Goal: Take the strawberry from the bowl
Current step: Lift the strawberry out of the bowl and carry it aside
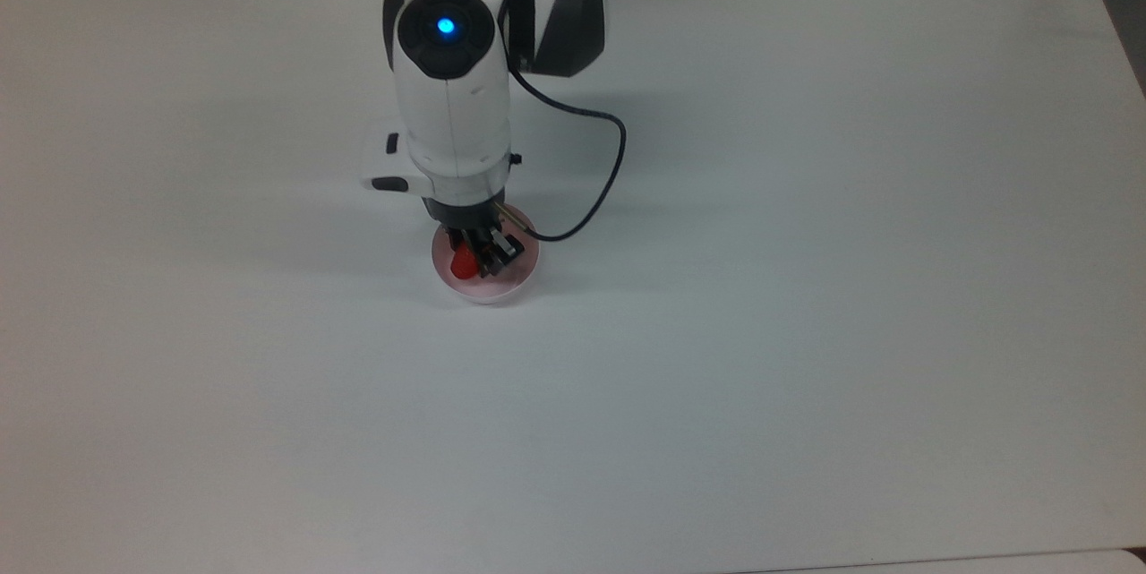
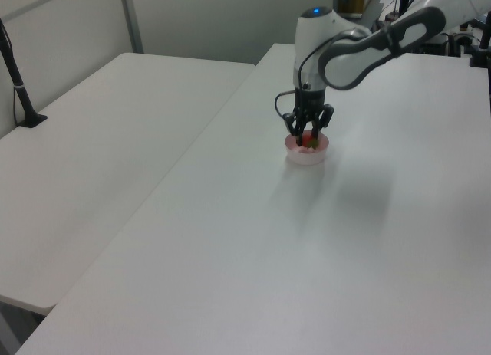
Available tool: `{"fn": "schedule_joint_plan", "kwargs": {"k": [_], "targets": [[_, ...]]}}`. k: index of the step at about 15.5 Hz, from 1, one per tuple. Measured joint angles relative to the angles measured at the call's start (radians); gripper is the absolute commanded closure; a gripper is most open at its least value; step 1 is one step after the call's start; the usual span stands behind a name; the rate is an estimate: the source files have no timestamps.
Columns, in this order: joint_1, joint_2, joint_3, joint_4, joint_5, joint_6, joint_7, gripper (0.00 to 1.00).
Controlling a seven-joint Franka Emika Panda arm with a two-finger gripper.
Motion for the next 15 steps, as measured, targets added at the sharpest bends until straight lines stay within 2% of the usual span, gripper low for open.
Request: {"fn": "schedule_joint_plan", "kwargs": {"k": [3,6,11,14,15], "targets": [[-0.021,-0.068,0.0,0.01,0.0,-0.105,-0.104,0.73],[-0.054,-0.098,0.0,0.011,0.0,-0.142,-0.232,0.73],[-0.145,-0.073,-0.005,0.008,0.0,-0.138,-0.478,0.71],[-0.22,-0.037,-0.009,0.007,0.0,-0.071,-0.625,0.69],[-0.242,-0.026,-0.009,0.007,0.0,-0.047,-0.661,0.65]]}}
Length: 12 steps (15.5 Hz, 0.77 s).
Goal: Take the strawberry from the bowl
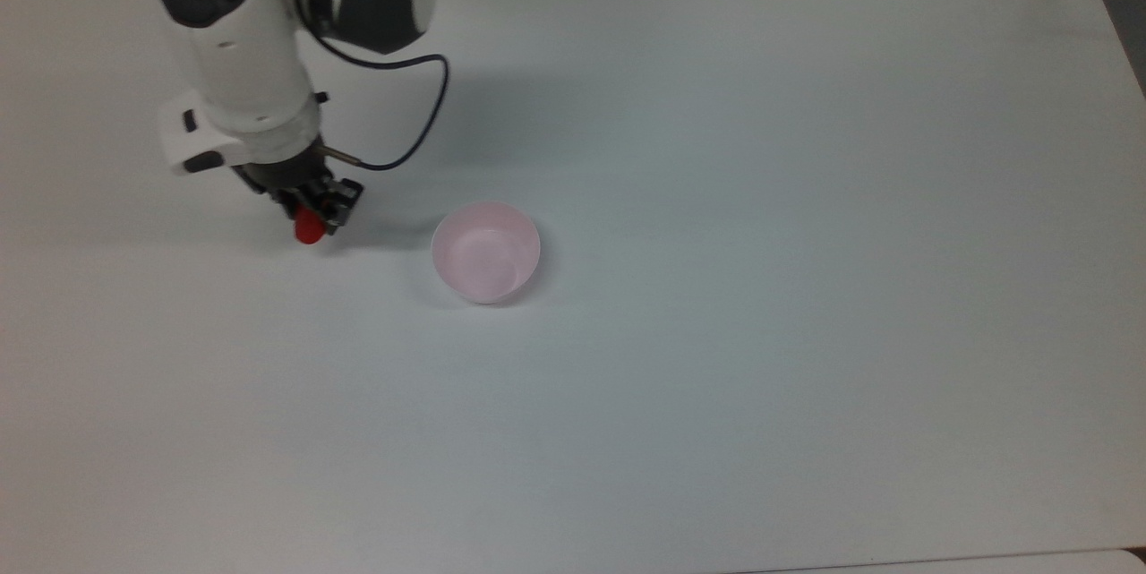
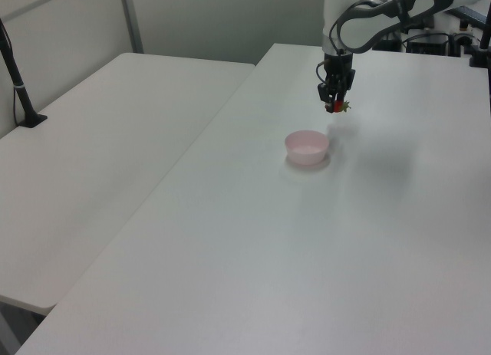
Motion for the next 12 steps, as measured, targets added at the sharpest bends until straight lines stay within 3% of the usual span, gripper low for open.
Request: {"fn": "schedule_joint_plan", "kwargs": {"k": [1,3,4,8,12], "targets": [[-0.018,0.012,0.0,0.0,0.0,0.023,-0.03,0.6],[-0.035,0.035,-0.001,0.0,-0.004,0.058,-0.078,0.09],[-0.034,0.042,-0.001,0.0,-0.018,0.062,-0.084,0.0],[-0.032,0.037,-0.001,0.012,-0.045,0.066,-0.091,0.0],[-0.013,-0.057,0.007,0.03,-0.046,0.011,-0.094,0.0]]}}
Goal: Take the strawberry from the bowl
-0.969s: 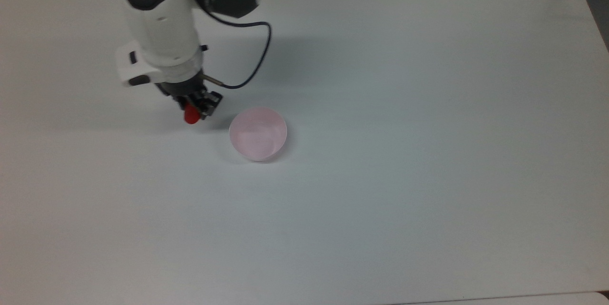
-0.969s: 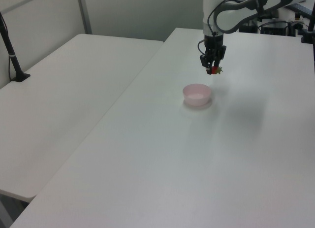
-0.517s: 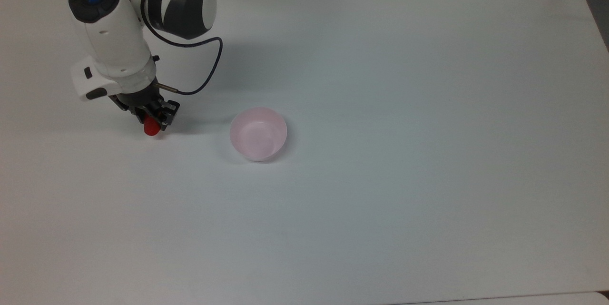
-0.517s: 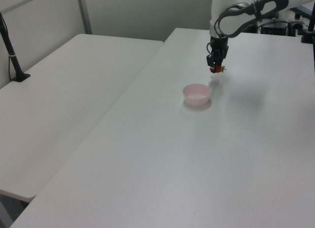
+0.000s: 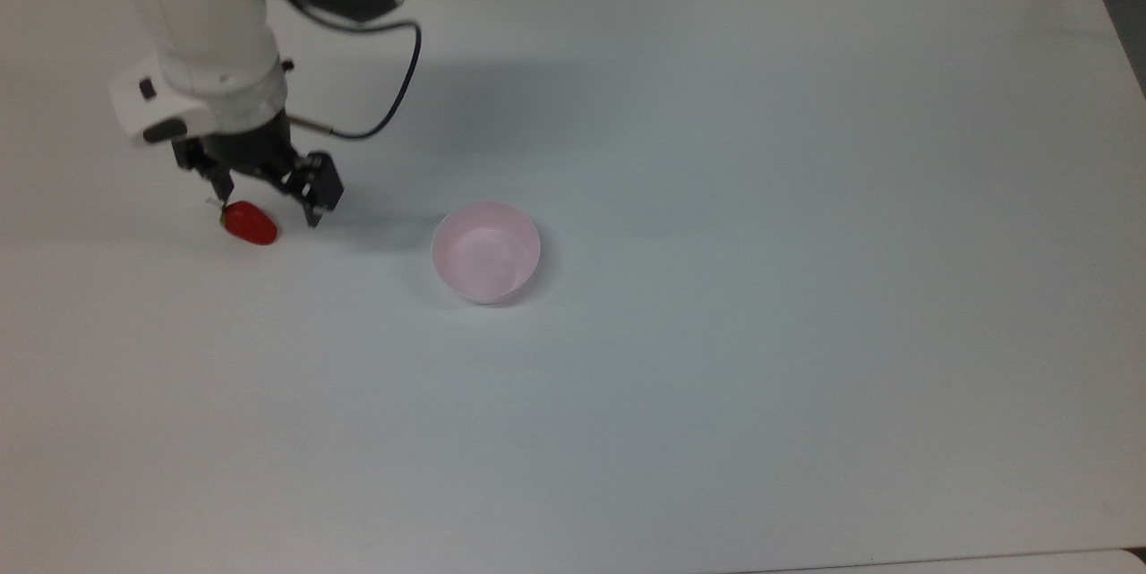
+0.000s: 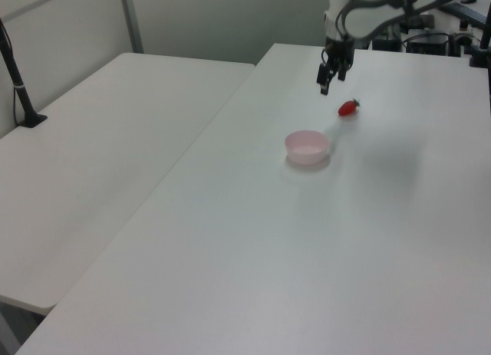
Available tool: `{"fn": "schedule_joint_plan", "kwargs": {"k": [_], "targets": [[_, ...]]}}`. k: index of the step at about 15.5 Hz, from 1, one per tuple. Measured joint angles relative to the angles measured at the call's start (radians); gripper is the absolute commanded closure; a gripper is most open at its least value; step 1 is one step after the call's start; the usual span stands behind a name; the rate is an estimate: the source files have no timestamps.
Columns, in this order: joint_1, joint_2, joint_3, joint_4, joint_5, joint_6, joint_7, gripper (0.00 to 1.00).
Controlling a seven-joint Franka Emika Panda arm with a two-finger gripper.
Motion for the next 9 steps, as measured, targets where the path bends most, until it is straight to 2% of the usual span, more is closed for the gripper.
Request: {"fn": "schedule_joint_plan", "kwargs": {"k": [3,5,9], "targets": [[0.08,-0.147,0.008,0.007,0.002,-0.21,0.008,0.0],[0.148,-0.223,0.009,0.007,0.002,-0.309,0.065,0.0],[0.249,-0.315,0.007,0.003,0.002,-0.448,0.136,0.0]]}}
